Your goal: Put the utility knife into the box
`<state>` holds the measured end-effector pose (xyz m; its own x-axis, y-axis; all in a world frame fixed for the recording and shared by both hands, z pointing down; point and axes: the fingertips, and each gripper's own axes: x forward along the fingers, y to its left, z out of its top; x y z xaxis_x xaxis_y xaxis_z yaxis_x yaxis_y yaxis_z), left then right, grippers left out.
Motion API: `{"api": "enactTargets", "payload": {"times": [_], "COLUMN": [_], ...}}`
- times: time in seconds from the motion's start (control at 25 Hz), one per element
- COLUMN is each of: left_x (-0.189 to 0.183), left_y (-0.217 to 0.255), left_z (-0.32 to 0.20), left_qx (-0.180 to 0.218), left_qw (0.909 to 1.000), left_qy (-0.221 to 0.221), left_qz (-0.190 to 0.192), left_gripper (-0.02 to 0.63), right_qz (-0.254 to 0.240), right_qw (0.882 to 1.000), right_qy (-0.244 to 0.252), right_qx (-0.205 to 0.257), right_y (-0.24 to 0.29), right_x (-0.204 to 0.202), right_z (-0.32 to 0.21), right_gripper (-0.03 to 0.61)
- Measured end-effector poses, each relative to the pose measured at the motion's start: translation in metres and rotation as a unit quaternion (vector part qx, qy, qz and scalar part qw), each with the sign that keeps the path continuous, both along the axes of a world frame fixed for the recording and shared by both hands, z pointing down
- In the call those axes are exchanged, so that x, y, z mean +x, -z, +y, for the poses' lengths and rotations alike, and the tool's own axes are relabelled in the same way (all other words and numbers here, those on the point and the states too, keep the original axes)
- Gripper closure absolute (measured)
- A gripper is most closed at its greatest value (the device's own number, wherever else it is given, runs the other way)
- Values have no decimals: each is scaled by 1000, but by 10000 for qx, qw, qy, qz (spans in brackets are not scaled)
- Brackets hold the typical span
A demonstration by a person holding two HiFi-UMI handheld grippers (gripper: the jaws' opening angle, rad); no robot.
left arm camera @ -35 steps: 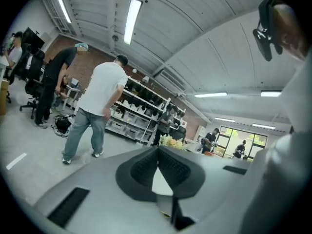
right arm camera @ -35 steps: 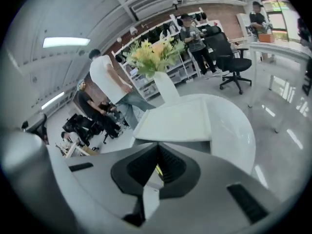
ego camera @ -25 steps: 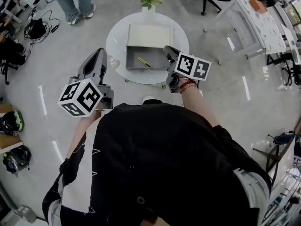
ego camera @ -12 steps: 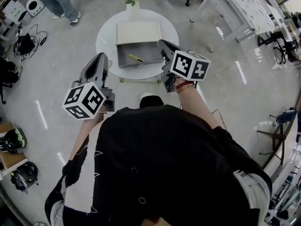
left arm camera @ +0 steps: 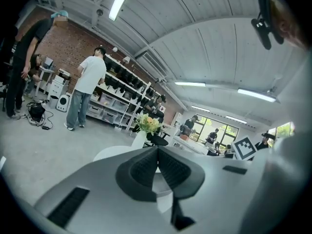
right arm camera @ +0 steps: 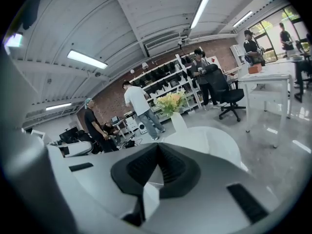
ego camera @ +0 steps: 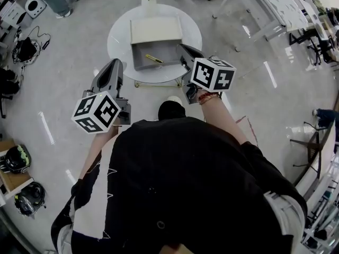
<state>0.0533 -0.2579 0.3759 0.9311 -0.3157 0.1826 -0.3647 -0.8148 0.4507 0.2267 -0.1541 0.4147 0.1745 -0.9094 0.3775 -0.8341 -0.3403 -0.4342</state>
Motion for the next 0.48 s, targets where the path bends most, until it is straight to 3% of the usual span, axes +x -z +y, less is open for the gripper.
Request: {"api": "enactTargets", "payload": {"times": [0.48], "left_x": [5], "left_y": [-4], "left_z": [5], "left_qx": [-108], "left_qw": [9999], "left_qy": [-100], "left_qz": [32], "left_gripper": [603], "right_qz": [113], "right_qw": [9998], "right_qy": [-6], "right_qx": [-193], "right_y": [-2], "right_x": [-2], "right_z": [10], "right_gripper": [574]}}
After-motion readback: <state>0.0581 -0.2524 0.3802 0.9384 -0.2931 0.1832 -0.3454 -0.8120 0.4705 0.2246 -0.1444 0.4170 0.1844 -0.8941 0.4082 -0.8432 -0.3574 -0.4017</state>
